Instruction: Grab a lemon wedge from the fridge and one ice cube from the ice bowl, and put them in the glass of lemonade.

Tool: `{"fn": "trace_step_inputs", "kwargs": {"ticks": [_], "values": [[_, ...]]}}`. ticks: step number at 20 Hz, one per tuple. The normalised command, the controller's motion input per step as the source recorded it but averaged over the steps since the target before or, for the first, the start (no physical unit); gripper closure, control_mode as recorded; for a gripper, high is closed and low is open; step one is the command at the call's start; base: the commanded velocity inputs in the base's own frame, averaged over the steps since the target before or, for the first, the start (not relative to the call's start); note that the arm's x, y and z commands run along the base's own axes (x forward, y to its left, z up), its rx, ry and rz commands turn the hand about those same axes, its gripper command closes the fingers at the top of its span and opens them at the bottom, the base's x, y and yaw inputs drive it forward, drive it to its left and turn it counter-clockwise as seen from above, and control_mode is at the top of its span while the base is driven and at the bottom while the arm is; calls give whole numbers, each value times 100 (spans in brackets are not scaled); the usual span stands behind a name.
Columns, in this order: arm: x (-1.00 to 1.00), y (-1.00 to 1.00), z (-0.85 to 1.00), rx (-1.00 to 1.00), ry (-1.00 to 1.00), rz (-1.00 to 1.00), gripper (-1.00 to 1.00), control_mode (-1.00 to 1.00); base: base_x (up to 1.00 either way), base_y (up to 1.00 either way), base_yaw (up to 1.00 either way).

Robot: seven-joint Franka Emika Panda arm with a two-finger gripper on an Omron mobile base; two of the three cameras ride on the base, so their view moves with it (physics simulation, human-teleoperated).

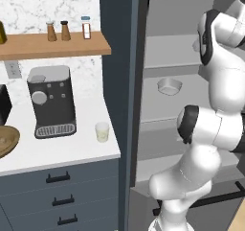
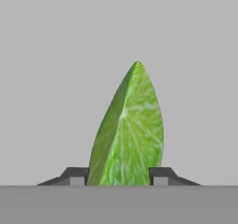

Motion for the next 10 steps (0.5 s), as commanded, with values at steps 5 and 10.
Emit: {"fn": "trace_step_inputs", "kwargs": {"ticks": [5, 10], "values": [[-100, 1, 0, 0, -9, 7, 100, -100, 0, 0, 0], [-100, 19, 2, 0, -6, 5, 100, -100, 0, 0, 0]]}}
